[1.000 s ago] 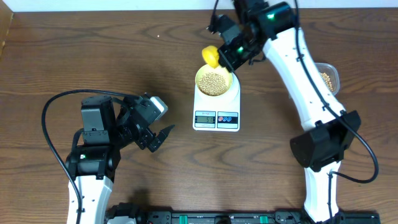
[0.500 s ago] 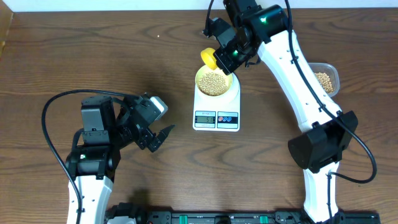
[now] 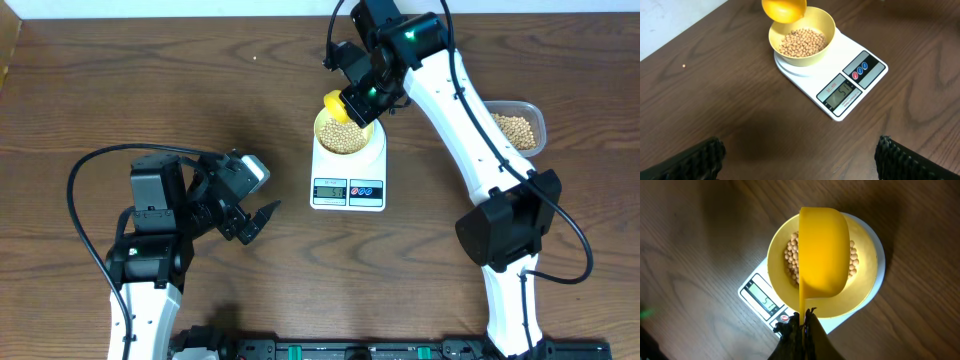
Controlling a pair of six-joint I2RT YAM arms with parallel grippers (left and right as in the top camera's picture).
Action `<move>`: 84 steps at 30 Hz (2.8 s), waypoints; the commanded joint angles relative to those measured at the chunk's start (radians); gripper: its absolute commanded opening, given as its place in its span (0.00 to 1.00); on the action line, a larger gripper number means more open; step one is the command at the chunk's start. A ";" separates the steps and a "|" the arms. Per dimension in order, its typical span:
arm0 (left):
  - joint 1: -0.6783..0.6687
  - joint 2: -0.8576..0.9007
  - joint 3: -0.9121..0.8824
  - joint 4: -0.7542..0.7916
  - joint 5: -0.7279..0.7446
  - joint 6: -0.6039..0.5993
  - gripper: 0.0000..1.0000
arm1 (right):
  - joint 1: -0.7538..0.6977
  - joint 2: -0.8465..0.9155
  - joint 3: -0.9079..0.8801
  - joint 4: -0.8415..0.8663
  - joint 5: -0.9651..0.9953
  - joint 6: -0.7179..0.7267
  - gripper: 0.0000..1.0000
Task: Scoop item into bowl and weigh 50g on scale
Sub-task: 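Tip the scoop to add a few soybeans into the yellow bowl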
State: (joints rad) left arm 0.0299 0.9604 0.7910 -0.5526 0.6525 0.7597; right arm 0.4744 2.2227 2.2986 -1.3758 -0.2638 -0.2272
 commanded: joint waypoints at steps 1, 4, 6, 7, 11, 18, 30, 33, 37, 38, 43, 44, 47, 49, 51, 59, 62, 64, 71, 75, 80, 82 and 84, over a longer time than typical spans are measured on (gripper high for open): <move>-0.002 0.001 -0.002 0.000 0.013 0.003 0.98 | 0.006 0.031 -0.004 -0.006 0.009 -0.004 0.01; -0.002 0.001 -0.002 0.000 0.013 0.003 0.98 | 0.007 0.045 -0.004 -0.006 0.039 0.010 0.01; -0.002 0.001 -0.002 0.000 0.013 0.003 0.98 | 0.008 0.051 -0.004 -0.007 0.060 0.013 0.01; -0.002 0.001 -0.002 0.000 0.013 0.003 0.98 | 0.010 0.054 -0.004 -0.007 0.073 0.014 0.01; -0.002 0.001 -0.002 0.000 0.013 0.003 0.98 | 0.015 0.061 -0.004 -0.007 0.130 0.013 0.01; -0.002 0.001 -0.002 0.000 0.013 0.003 0.97 | 0.018 0.073 -0.004 -0.006 0.142 0.013 0.01; -0.002 0.001 -0.002 0.000 0.013 0.003 0.98 | 0.027 0.091 -0.005 -0.009 0.141 0.013 0.01; -0.002 0.001 -0.002 0.000 0.013 0.003 0.98 | 0.035 0.093 -0.005 -0.008 0.142 0.013 0.01; -0.002 0.001 -0.002 0.000 0.013 0.003 0.98 | 0.040 0.100 -0.005 -0.008 0.142 0.013 0.01; -0.002 0.001 -0.002 0.000 0.013 0.003 0.98 | 0.040 0.100 -0.005 -0.008 0.142 0.013 0.01; -0.002 0.001 -0.002 0.000 0.013 0.003 0.98 | 0.040 0.104 -0.004 -0.008 0.142 0.013 0.01; -0.002 0.001 -0.002 0.000 0.013 0.003 0.98 | 0.040 0.104 -0.005 -0.008 0.142 0.013 0.01; -0.002 0.001 -0.002 0.000 0.013 0.003 0.98 | 0.040 0.105 -0.005 -0.008 0.142 0.013 0.01; -0.002 0.001 -0.002 0.000 0.013 0.003 0.97 | 0.040 0.106 -0.005 -0.008 0.142 0.013 0.01; -0.002 0.001 -0.002 0.000 0.013 0.003 0.97 | 0.040 0.108 -0.005 -0.011 0.142 0.013 0.01; -0.002 0.001 -0.002 0.000 0.013 0.003 0.98 | 0.044 0.115 -0.005 -0.023 0.138 0.013 0.01; -0.002 0.001 -0.002 0.000 0.013 0.003 0.97 | 0.044 0.115 -0.005 -0.023 0.124 0.013 0.01; -0.002 0.001 -0.002 0.000 0.013 0.003 0.98 | 0.044 0.115 -0.005 -0.023 0.111 0.013 0.01; -0.002 0.001 -0.002 0.000 0.013 0.003 0.98 | 0.045 0.115 -0.005 -0.026 0.096 0.013 0.01; -0.002 0.001 -0.002 0.000 0.013 0.003 0.98 | 0.045 0.115 -0.005 -0.030 0.092 0.013 0.01; -0.002 0.001 -0.002 0.000 0.013 0.003 0.98 | 0.045 0.115 -0.005 -0.031 0.069 0.013 0.01; -0.002 0.001 -0.002 0.000 0.013 0.003 0.98 | 0.046 0.115 -0.005 -0.032 0.070 0.013 0.01; -0.002 0.001 -0.002 0.000 0.013 0.003 0.97 | 0.046 0.115 -0.005 -0.032 0.069 0.013 0.01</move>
State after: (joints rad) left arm 0.0299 0.9604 0.7910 -0.5529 0.6525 0.7597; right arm 0.5125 2.3169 2.2951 -1.4055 -0.1734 -0.2222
